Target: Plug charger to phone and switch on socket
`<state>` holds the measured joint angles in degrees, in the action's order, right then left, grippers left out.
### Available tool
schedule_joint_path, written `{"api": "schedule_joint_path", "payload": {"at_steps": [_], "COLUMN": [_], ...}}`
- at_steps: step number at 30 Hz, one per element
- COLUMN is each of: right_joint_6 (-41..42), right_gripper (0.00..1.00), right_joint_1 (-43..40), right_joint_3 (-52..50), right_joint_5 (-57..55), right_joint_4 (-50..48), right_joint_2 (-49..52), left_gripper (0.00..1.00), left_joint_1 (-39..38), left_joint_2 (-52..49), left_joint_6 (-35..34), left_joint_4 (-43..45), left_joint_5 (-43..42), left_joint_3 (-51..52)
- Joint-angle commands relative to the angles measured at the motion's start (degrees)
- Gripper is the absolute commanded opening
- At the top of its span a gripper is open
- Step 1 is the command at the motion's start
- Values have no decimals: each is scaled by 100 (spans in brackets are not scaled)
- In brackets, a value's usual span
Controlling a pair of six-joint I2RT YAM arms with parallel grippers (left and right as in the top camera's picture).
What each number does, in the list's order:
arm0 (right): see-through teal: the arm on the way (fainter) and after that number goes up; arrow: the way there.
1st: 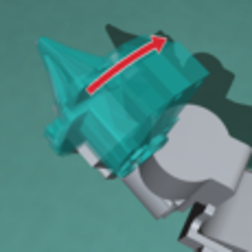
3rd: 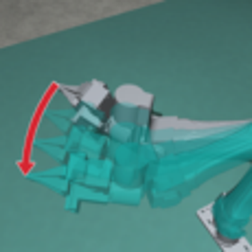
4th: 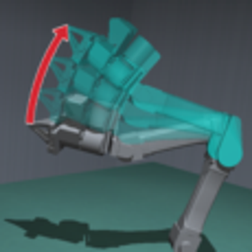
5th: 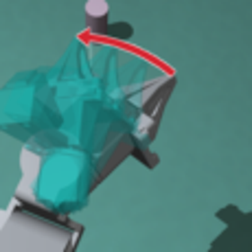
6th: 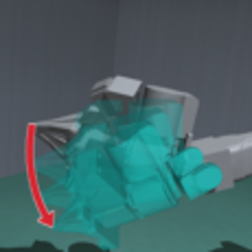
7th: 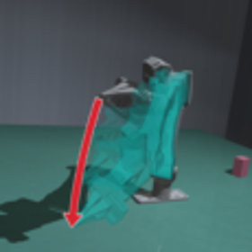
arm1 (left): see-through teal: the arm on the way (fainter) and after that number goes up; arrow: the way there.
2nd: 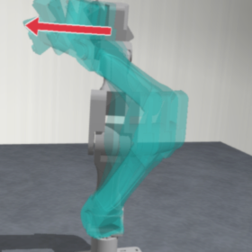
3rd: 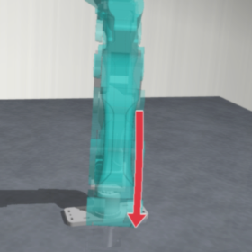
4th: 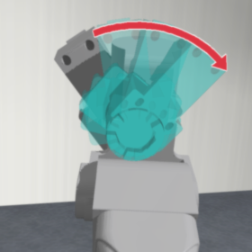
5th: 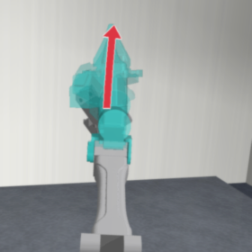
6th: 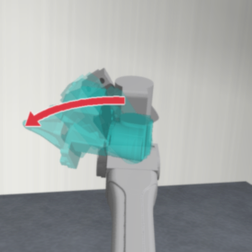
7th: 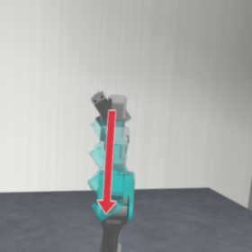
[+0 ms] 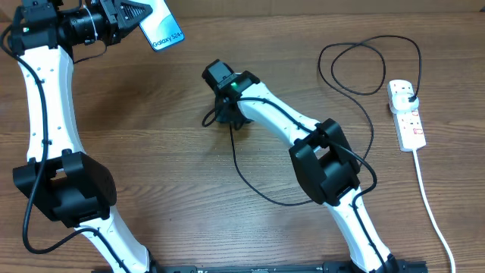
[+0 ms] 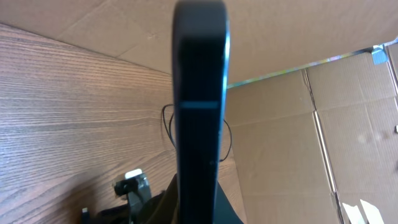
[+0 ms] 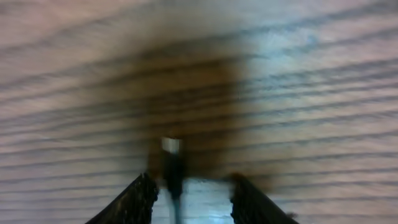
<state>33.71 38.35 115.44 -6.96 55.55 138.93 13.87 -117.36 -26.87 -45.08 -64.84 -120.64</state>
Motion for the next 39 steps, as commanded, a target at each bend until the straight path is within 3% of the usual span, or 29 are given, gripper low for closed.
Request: {"api": "schedule_joint_path", "payload": {"at_steps": [1, 4, 14, 27, 29, 33, 39], "right_joint_6": [-142, -227, -221, -398, -852, -1967, -2494], "right_gripper": [41, 29, 4, 4, 4, 4, 4], "right_joint_1": [33, 81, 122, 20, -136, -588, -719], "right_joint_3": [35, 35, 35, 59, 59, 57, 57], "right_joint_5": [-66, 59, 229, 1355, 1945, 3952, 5226], "right_joint_4": [31, 31, 87, 116, 105, -24, -46], "right_joint_2": [343, 496, 608, 317, -149, -1510, -2409], "left_gripper": [4, 4, 4, 4, 4, 4, 4], "left_joint_1": [4, 4, 26, 37, 37, 35, -39], "left_joint_2": [74, 74, 74, 74, 74, 74, 74], "left_joint_6": [118, 118, 118, 166, 400, 417, 107], "left_joint_4": [22, 26, 7, 15, 184, 1648, 1834], "left_joint_5": [-122, -120, -120, -173, -621, -2568, -2577], "left_joint_3": [-90, -90, -90, -90, -90, -90, -92]}}
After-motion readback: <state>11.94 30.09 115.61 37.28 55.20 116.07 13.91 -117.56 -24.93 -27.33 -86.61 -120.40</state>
